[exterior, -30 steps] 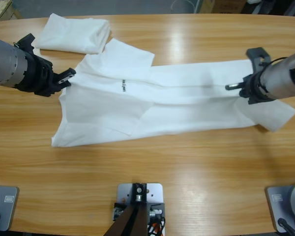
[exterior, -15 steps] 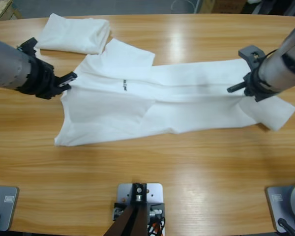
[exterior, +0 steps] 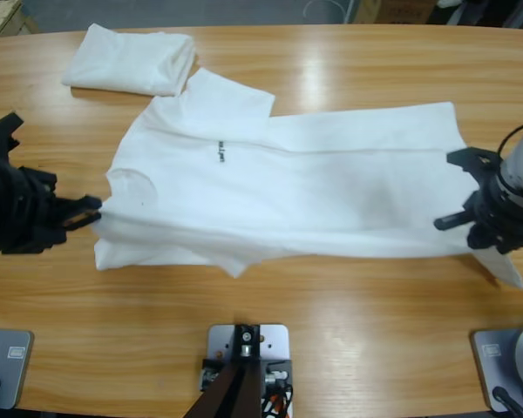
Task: Fold clothes
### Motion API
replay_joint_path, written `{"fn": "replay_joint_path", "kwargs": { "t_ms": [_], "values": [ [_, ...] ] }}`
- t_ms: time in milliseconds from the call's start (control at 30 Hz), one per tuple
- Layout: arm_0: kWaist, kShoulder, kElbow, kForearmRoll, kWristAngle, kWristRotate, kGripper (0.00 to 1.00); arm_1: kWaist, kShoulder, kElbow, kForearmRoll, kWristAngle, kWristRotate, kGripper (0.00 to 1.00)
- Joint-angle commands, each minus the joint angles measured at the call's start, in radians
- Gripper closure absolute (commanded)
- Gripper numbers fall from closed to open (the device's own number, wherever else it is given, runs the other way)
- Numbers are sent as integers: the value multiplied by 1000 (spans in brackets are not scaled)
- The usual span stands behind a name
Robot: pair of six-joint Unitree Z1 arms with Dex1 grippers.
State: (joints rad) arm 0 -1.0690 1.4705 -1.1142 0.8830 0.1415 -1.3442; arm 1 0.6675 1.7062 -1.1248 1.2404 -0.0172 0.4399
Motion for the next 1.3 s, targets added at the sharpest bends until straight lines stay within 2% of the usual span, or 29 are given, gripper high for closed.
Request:
{"fn": "replay_joint_path", "kwargs": {
  "t_ms": [33,133,200,300,467,567,733,967,1100,1133,1167,1200,1300],
  "values": [
    [-110,-27,2,70,-11,-77,1000,11,86,-58,107,21,-5,1000],
    [-114,-27,8,68,-9,-84,1000,11,87,-77,111,14,-9,1000],
    [-107,-15,7,66,5,-81,1000,11,81,-107,111,-27,-14,1000],
    [-56,21,-15,64,36,-74,1000,11,93,-153,112,-119,-30,1000],
    [55,96,-57,60,52,-10,1000,11,207,-186,152,-190,-52,1000],
    [93,153,-57,60,59,21,1000,11,243,-206,152,-204,-67,1000],
    [101,252,-62,60,65,42,1000,11,282,-218,136,-214,-93,1000],
    [101,244,-71,60,64,44,1000,11,290,-265,114,-214,-111,1000],
    [101,253,-76,-98,25,155,990,11,277,-270,114,-212,-110,1000],
    [103,257,-85,-120,1,172,572,11,277,-270,114,-209,-110,1000],
    [110,255,-95,-129,-14,173,227,11,276,-268,114,-208,-110,1000],
    [119,244,-96,-130,-23,166,133,11,272,-268,114,-208,-110,1000],
    [121,237,-70,-130,-30,131,124,11,268,-268,113,-205,-110,1000]
  ]
}}
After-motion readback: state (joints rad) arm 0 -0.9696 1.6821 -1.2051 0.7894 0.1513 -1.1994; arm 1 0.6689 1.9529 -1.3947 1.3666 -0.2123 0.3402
